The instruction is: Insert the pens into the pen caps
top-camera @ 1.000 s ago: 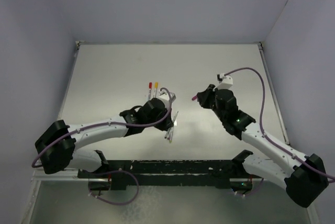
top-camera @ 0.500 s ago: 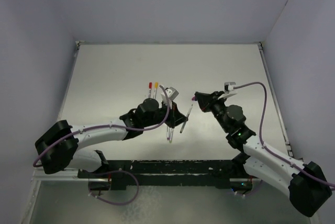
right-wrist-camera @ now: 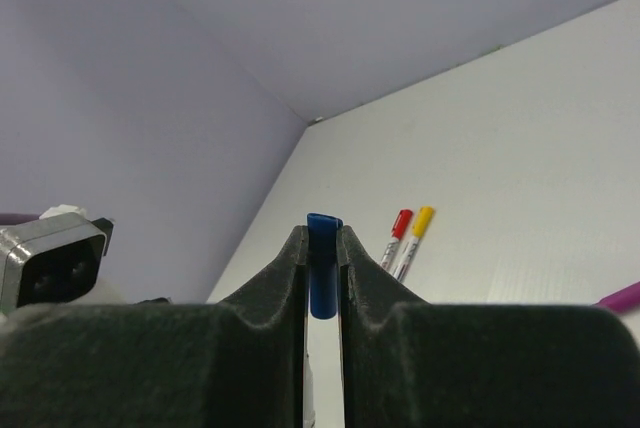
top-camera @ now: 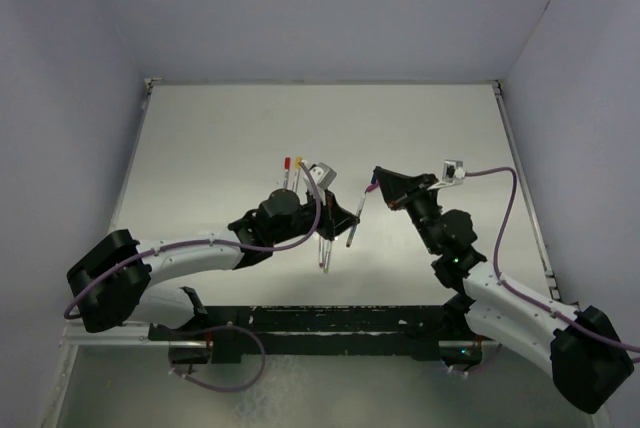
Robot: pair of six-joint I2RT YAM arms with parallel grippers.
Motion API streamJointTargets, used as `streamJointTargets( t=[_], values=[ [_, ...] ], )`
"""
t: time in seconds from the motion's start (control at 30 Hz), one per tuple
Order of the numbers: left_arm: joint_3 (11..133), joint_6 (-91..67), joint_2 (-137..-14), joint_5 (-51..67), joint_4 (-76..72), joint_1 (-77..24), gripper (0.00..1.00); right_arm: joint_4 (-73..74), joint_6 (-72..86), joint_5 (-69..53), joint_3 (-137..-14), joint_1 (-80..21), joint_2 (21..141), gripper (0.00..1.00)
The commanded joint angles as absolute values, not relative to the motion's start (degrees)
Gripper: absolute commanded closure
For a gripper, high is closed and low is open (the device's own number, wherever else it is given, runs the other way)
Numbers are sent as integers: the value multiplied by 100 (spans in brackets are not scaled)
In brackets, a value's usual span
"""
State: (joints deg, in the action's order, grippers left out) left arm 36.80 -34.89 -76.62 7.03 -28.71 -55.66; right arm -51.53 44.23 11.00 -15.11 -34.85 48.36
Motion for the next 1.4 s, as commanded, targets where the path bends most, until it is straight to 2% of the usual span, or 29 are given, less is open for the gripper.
streamJointTargets(
  t=[0.0,1.37],
  values=[
    [3770,-3448,-7667,554,-3329,-5591,100,-5738,4724,1160,-1469,-3477,4811,100],
    [3832,-3507,-7792,558,-3360,-5596,100,-5792,4878,686,-1395,-3481,5151,100]
  ],
)
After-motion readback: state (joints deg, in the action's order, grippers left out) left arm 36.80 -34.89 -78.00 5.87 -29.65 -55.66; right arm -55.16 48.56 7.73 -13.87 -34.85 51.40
